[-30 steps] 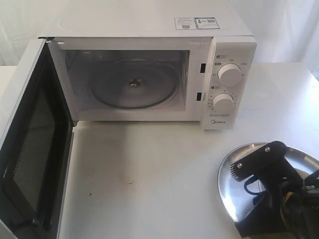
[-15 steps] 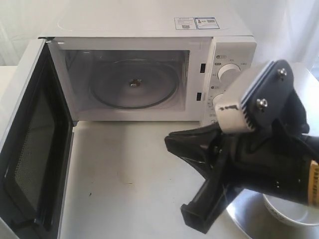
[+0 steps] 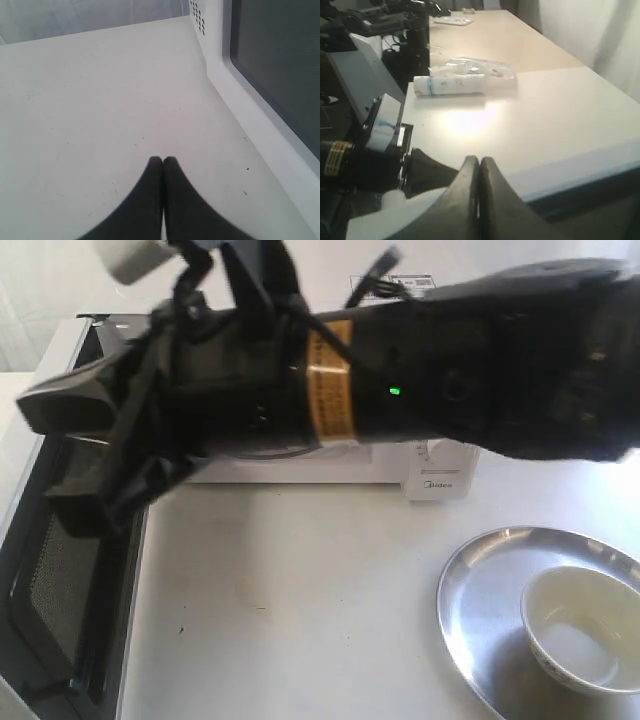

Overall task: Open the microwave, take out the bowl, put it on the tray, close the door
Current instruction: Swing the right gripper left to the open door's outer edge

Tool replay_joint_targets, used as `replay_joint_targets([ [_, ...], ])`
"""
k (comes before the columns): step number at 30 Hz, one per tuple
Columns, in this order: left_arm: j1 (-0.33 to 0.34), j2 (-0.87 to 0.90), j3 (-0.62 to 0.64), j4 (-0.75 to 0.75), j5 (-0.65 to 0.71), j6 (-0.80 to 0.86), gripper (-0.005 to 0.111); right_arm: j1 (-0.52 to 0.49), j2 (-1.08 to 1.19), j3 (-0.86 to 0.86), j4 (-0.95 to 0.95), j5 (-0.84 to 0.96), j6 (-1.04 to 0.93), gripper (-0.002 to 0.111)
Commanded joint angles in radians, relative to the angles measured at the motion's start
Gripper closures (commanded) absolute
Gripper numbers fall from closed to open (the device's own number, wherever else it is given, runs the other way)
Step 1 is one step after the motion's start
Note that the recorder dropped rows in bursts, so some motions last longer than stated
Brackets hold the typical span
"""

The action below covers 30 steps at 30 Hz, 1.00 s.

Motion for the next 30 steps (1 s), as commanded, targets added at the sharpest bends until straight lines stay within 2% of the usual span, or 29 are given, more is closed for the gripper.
replay_joint_targets([
  [1, -0.001, -0.002, -0.001, -0.004, -0.002, -0.006, 0.107, 0.035, 0.127, -0.173, 0.050, -0.078, -0.053, 0.108],
  [8, -0.001, -0.002, -0.001, -0.004, -0.002, -0.006, 0.107, 0.107, 0.275, -0.346, 0.039, -0.226, -0.018, 0.108],
  [11, -0.001, -0.002, -0.001, -0.004, -0.002, -0.006, 0.107, 0.153, 0.309, -0.370, -0.054, -0.176, -0.025, 0.108],
  [17, -0.001, -0.002, -0.001, -0.004, -0.002, -0.006, 0.107, 0.271, 0.345, -0.374, -0.263, 0.056, -0.072, 0.108],
  [22, -0.001, -0.002, -0.001, -0.004, -0.002, -0.006, 0.107, 0.375, 0.359, -0.374, -0.294, 0.451, -0.142, 0.108],
  [30, -0.001, -0.002, -0.001, -0.004, -0.002, -0.006, 0.107, 0.396, 0.359, -0.341, -0.294, 0.792, -0.282, 0.108],
])
